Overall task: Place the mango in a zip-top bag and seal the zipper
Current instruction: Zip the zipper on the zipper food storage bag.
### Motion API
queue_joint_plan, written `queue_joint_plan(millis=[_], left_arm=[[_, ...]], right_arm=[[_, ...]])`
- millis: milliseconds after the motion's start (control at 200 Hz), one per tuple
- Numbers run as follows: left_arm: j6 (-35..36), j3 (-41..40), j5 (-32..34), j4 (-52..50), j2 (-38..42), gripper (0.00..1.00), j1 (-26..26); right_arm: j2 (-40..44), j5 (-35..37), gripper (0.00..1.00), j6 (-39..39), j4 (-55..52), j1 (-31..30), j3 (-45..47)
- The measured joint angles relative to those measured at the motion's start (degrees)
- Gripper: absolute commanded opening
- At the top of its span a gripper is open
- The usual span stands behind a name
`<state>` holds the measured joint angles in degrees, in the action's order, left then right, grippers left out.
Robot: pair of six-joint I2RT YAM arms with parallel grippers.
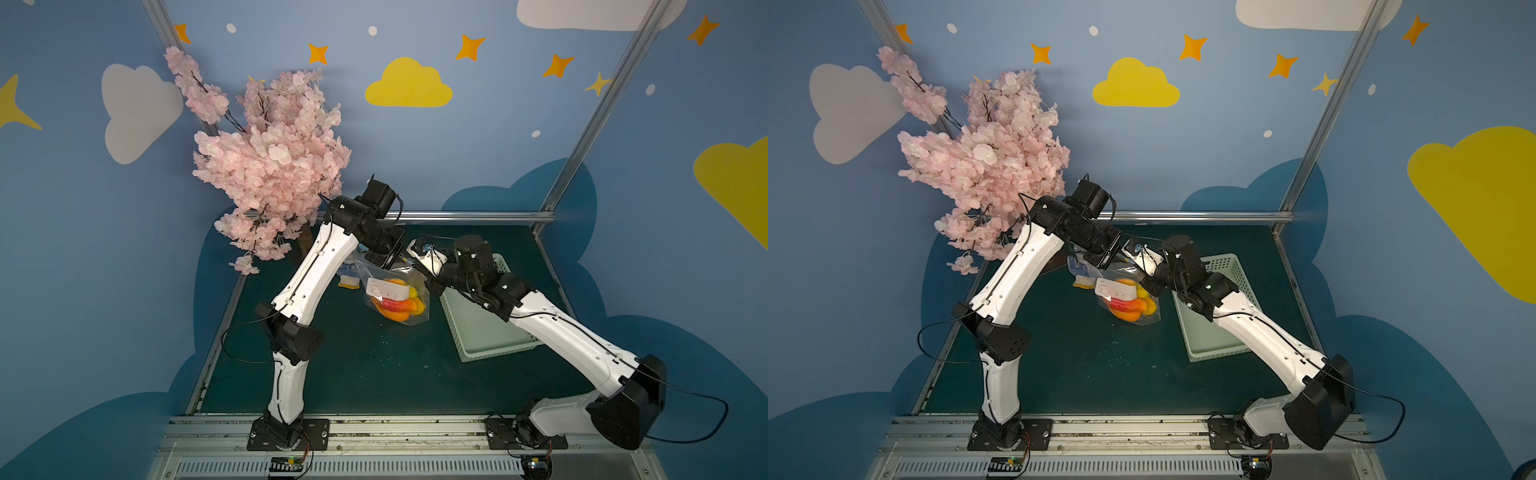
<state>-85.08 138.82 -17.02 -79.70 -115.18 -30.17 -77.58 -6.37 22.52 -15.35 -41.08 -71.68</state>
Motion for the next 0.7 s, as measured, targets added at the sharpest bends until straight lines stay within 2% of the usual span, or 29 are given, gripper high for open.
queue_joint_plan(millis=[385,701], left_arm=[[3.89,-1.29,3.8,-1.84,1.95,0.03,4.74],[5.16,-8.17,7.58,-1.6,5.97,0.03,7.89]], right_arm=[[6.43,0.98,0.0,0.24,-1.9,0.0,2.49],[10.75,0.76,0.0,0.22,-5.73,-0.02,3.72]])
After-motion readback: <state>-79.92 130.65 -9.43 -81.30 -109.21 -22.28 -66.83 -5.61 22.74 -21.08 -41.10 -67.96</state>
